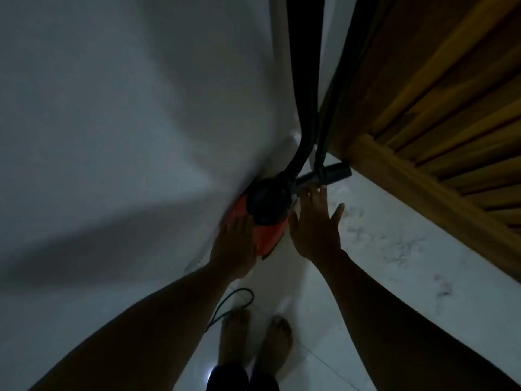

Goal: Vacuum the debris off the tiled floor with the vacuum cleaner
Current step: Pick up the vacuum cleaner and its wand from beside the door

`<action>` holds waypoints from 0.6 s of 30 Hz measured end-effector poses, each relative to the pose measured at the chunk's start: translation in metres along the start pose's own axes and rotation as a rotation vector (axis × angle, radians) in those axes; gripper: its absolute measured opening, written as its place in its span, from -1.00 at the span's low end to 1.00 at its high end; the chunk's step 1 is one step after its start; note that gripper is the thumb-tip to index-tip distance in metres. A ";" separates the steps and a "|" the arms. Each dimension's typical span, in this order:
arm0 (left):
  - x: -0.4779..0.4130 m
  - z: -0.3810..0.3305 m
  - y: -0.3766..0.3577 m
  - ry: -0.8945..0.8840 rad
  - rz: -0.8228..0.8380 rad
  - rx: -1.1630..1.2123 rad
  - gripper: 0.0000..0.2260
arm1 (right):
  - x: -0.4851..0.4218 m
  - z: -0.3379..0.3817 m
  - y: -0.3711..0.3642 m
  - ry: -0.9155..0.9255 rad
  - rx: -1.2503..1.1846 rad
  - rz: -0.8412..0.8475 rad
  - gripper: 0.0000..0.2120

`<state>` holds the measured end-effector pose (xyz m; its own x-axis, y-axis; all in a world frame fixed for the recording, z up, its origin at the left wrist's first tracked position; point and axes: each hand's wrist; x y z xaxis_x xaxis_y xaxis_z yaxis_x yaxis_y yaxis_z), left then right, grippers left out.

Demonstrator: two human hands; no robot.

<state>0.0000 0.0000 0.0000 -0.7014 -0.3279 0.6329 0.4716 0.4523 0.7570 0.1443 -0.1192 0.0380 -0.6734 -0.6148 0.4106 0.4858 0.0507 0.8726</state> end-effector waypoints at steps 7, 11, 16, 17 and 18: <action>-0.031 0.022 -0.072 0.007 0.081 0.033 -0.47 | -0.045 0.003 -0.073 0.144 0.091 0.167 -0.44; -0.037 0.036 -0.088 0.004 0.189 -0.039 -0.40 | -0.054 0.012 -0.088 0.129 0.154 0.211 -0.42; -0.040 0.044 -0.093 -0.008 0.262 -0.069 -0.34 | -0.053 0.015 -0.103 0.115 0.171 0.238 -0.39; -0.041 0.044 -0.094 -0.012 0.266 -0.065 -0.34 | -0.053 0.015 -0.103 0.114 0.185 0.231 -0.38; -0.041 0.044 -0.095 -0.011 0.264 -0.062 -0.34 | -0.054 0.015 -0.103 0.106 0.192 0.219 -0.37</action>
<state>-0.0396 0.0066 -0.1046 -0.5553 -0.1958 0.8083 0.6709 0.4688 0.5745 0.1221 -0.0797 -0.0700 -0.4975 -0.6509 0.5734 0.4918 0.3329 0.8045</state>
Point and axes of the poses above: each hand's wrist, its own x-axis away from the middle knuckle, its own y-axis out of the back of the hand, z = x × y, and after that the axes turned 7 degrees about z, right-handed
